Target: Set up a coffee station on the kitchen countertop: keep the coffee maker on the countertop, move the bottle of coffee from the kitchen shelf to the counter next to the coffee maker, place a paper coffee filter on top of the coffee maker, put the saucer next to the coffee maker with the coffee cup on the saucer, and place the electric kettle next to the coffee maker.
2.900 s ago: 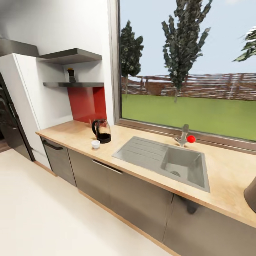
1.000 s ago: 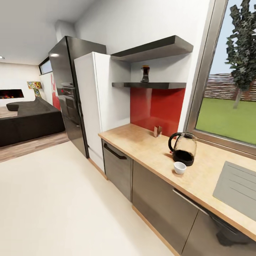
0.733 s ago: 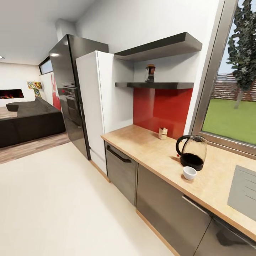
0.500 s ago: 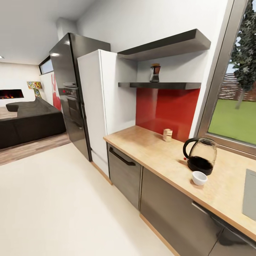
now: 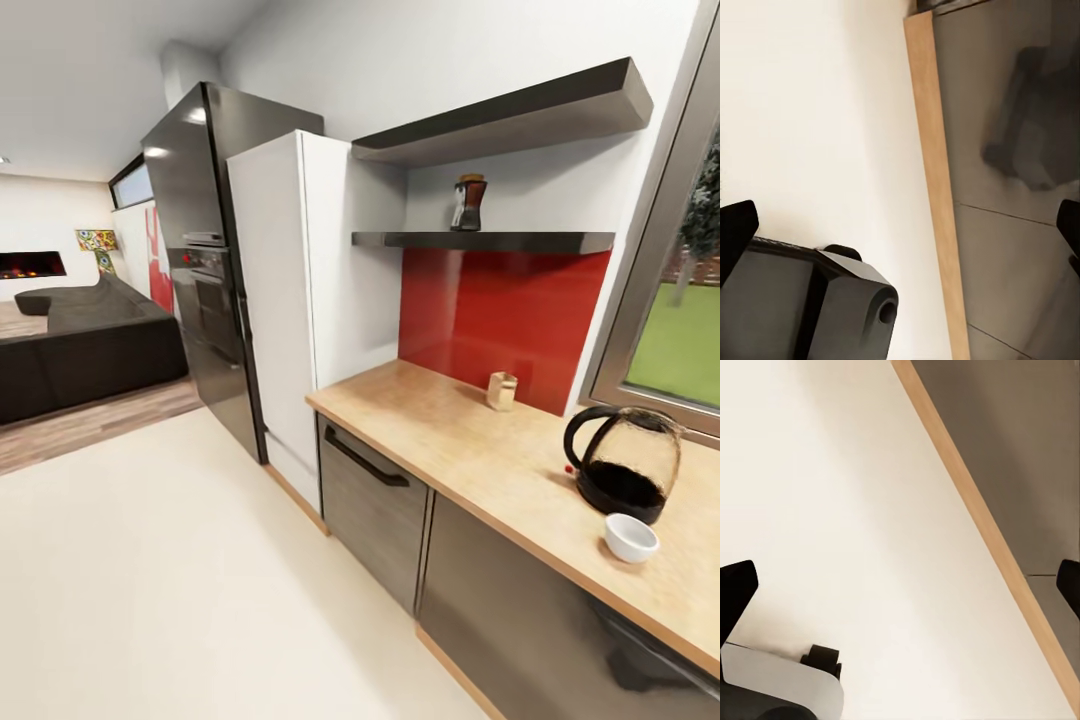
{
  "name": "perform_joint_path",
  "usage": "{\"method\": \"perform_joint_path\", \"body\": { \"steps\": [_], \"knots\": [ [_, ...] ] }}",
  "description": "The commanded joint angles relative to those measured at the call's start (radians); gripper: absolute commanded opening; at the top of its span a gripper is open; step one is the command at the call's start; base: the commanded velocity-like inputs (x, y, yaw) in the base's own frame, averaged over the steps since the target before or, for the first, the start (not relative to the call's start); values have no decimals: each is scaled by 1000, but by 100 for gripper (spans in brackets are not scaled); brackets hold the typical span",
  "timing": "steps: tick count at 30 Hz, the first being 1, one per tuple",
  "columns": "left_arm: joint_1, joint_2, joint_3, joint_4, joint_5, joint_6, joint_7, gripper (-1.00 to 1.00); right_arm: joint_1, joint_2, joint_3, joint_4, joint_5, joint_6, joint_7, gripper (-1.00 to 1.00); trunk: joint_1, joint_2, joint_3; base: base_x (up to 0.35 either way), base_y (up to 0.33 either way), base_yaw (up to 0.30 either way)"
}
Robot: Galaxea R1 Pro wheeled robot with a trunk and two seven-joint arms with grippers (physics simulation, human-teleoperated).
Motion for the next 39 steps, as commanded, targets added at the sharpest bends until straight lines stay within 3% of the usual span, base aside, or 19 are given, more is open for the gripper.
{"method": "perform_joint_path", "body": {
  "steps": [1,18,30,39],
  "knots": [
    [-1,0,-8,0,10,4,-3,100,-1,0,4,1,0,-3,0,100,1,-1,-1,265,240,-34],
    [-1,0,-8,0,10,4,-3,100,-1,-1,4,2,0,-2,1,100,1,-1,-1,258,234,-181],
    [-1,0,-8,0,10,4,-3,100,-1,-1,4,4,0,-2,1,100,1,-1,-1,41,37,-274],
    [-1,0,-8,0,10,4,-3,100,-1,0,4,4,0,-2,1,100,1,-1,-1,171,148,-78]
  ]
}}
